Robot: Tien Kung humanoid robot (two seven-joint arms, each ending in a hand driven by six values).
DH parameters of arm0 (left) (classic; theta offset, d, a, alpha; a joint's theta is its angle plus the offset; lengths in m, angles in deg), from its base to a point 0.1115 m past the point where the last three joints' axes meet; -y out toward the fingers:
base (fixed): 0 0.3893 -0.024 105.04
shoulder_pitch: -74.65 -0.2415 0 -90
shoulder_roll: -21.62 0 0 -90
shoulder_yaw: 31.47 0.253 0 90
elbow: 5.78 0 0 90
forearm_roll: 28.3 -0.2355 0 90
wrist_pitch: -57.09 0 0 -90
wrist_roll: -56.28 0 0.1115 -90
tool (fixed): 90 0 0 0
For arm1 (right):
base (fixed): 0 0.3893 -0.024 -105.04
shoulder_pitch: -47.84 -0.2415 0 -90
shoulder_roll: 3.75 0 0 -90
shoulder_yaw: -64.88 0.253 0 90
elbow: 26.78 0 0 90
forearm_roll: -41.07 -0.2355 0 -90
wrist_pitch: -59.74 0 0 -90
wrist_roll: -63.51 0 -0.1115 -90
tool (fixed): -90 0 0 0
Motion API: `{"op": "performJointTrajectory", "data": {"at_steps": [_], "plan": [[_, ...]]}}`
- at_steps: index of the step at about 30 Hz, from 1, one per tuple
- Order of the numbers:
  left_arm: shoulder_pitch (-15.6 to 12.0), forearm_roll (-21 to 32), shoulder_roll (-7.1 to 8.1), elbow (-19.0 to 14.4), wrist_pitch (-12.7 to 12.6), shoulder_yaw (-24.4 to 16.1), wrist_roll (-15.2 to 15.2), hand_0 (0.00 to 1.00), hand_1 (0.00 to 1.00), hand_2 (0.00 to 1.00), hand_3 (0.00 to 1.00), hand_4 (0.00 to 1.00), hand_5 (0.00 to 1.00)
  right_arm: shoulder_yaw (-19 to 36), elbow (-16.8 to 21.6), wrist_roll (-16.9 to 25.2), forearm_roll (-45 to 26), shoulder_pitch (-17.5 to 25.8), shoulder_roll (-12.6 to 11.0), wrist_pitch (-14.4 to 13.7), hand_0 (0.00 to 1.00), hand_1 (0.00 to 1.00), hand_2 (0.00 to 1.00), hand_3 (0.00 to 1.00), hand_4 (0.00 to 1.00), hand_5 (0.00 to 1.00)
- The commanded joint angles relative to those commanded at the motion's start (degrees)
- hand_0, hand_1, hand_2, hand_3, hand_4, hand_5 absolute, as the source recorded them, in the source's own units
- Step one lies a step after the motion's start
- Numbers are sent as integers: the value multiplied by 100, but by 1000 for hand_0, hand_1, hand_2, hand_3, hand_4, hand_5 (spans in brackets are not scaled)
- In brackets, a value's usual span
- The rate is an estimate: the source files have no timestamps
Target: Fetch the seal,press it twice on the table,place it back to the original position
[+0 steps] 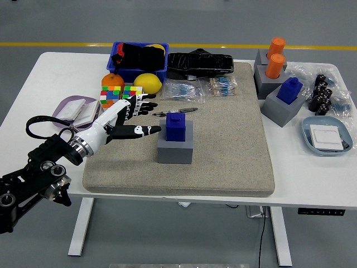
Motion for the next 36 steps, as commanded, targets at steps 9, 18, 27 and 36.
{"op": "performJointTrajectory", "data": {"at_steps": [9,18,27,36], "plan": [[125,-136,-248,299,-187,209,167,858,885,868,935,998,131,9,0,0,-2,-7,17,12,784,683,662,615,771,440],[247,-213,-443,545,-557,406,482,841,872,854,936,979,2,12,0,10,-5,-12,10,7,785,682,662,616,772,443],[295,-223,-579,723,-701,521,589,831,858,850,937,949,2,-4,0,15,-21,-17,13,23,785,683,662,616,773,442],[312,-176,-671,745,-734,526,633,813,840,840,938,919,2,-27,0,20,-16,-24,9,30,785,683,662,616,775,442]]}}
